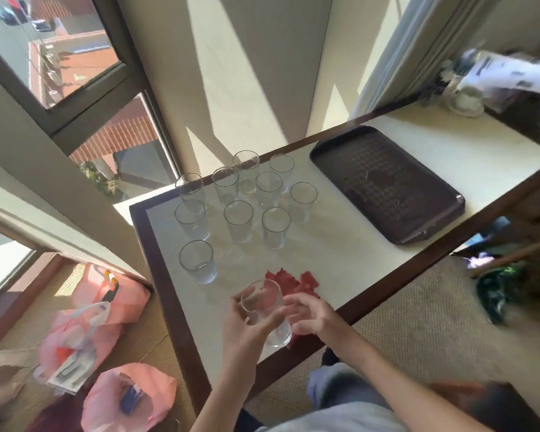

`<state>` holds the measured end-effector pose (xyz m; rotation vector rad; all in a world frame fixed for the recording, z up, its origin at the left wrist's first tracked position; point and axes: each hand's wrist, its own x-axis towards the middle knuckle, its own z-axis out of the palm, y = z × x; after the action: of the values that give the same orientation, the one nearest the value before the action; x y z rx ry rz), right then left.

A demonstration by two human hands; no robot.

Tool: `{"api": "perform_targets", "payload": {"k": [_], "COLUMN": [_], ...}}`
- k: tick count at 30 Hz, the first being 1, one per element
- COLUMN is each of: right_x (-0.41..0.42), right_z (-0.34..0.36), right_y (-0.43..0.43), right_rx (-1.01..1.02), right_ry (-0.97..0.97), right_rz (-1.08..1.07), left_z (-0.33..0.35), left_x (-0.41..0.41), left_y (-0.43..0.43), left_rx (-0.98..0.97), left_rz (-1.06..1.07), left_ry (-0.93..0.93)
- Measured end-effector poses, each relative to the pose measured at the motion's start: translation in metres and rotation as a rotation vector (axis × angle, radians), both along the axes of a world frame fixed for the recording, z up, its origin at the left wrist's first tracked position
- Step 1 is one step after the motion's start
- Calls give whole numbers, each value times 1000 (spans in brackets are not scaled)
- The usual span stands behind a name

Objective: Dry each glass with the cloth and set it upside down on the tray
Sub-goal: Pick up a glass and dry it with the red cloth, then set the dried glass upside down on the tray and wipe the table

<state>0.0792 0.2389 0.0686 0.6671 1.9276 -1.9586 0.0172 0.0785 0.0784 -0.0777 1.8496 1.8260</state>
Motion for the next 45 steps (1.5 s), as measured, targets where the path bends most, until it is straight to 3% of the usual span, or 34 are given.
{"api": "perform_targets", "payload": {"k": [6, 11, 17, 23, 25, 27, 29, 31, 33, 39, 45], "right_x": [-2, -13, -36, -84, -106, -135, -167, -199, -228, -295, -323], "right_z": [-10, -24, -12, 2, 5, 7, 7, 7, 9, 4, 3], "right_y": [81, 163, 258, 321, 339, 357, 370, 379, 386, 385, 372], "right_rx": [-463, -921, -1015, -645, -465, -232, 84, 486, 724, 983, 998], "right_ry": [12, 71, 0, -28, 0, 41, 96, 162, 207, 194, 152], "right_rz": [-156, -149, -232, -214, -189, -149, -75, 37, 129, 312, 343], "left_z": [2, 2, 6, -8, -23, -42, -60, -69, -71, -75, -77], "left_x": [-7, -19, -27, -40, -41, -36, -29, -22, -20, -22, -17], "left_y": [90, 174, 268, 314, 310, 297, 285, 279, 280, 283, 284], "left_rx": [32, 57, -3, -320, -583, -973, -1196, -1231, -1266, -1274, -1267], "left_rz": [-28, 11, 40, 25, -59, -252, -345, -355, -381, -324, -298], "left_ry": [6, -51, -66, 67, 156, 227, 165, 121, 105, 88, 80]}}
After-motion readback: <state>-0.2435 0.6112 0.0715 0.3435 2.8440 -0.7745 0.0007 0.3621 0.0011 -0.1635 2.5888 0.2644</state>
